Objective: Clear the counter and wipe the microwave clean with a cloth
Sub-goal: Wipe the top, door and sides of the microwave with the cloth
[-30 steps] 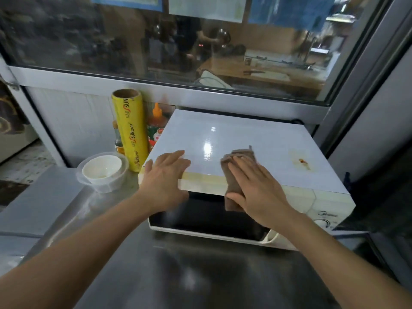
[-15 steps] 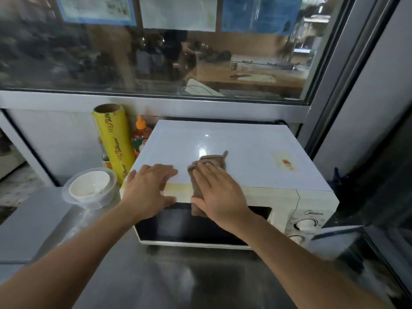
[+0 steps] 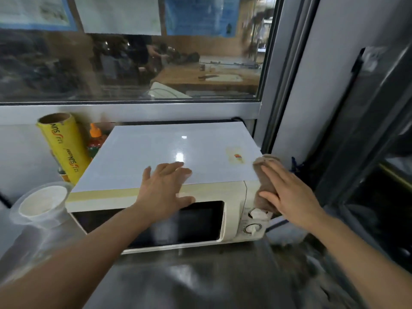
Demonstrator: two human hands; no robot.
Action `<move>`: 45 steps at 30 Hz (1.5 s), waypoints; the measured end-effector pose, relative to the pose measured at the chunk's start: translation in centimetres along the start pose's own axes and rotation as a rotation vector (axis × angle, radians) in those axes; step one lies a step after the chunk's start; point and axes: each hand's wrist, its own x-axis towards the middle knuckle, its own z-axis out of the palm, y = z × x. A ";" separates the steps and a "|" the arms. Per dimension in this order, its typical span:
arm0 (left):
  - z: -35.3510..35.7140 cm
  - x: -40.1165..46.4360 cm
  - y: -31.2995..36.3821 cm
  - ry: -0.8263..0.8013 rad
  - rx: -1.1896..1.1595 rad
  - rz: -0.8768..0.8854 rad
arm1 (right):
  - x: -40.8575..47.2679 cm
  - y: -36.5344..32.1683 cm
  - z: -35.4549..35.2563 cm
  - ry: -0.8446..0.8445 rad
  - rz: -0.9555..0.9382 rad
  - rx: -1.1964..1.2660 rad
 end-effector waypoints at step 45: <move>3.6 0.1 1.8 0.144 0.050 0.073 | -2.3 -10.9 8.4 0.756 0.518 0.417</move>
